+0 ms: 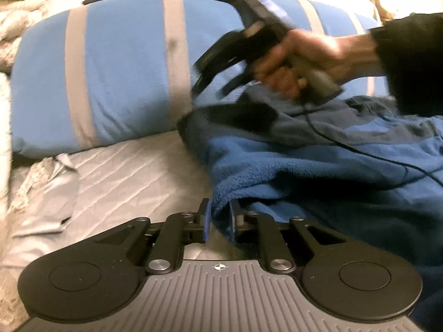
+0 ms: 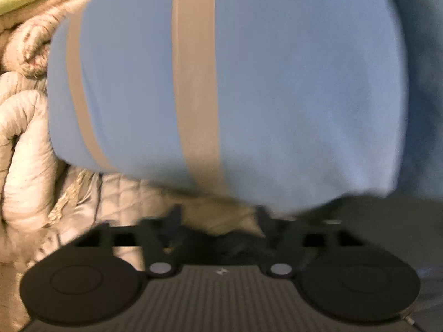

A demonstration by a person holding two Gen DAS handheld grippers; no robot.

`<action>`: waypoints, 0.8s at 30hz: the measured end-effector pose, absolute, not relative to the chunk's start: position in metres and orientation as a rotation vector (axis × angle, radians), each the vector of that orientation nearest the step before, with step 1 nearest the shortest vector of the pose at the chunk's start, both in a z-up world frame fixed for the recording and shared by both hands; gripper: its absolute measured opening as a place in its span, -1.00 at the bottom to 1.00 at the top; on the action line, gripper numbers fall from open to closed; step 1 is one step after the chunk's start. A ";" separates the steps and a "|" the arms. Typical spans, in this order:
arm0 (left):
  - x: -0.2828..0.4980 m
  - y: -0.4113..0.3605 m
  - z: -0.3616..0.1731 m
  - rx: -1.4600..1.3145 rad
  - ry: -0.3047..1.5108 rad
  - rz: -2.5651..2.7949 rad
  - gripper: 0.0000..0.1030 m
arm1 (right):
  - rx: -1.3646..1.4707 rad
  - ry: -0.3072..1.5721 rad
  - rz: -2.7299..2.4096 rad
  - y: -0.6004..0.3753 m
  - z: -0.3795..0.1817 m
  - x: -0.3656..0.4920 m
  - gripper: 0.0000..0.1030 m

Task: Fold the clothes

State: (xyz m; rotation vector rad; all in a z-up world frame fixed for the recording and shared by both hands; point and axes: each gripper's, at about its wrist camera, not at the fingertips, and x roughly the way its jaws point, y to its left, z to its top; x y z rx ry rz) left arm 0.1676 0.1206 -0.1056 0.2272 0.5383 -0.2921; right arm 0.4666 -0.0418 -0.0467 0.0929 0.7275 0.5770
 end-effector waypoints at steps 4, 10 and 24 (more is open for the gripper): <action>0.163 0.128 -0.090 0.180 0.532 -0.301 -0.11 | 0.053 0.673 0.567 -0.080 -0.014 0.445 0.70; 0.202 0.107 -0.087 0.003 0.576 -0.330 0.37 | 0.087 0.626 0.524 -0.138 0.017 0.409 0.79; 0.207 0.085 -0.003 0.259 0.597 -0.170 0.42 | -0.123 0.537 0.334 -0.312 0.076 0.323 1.00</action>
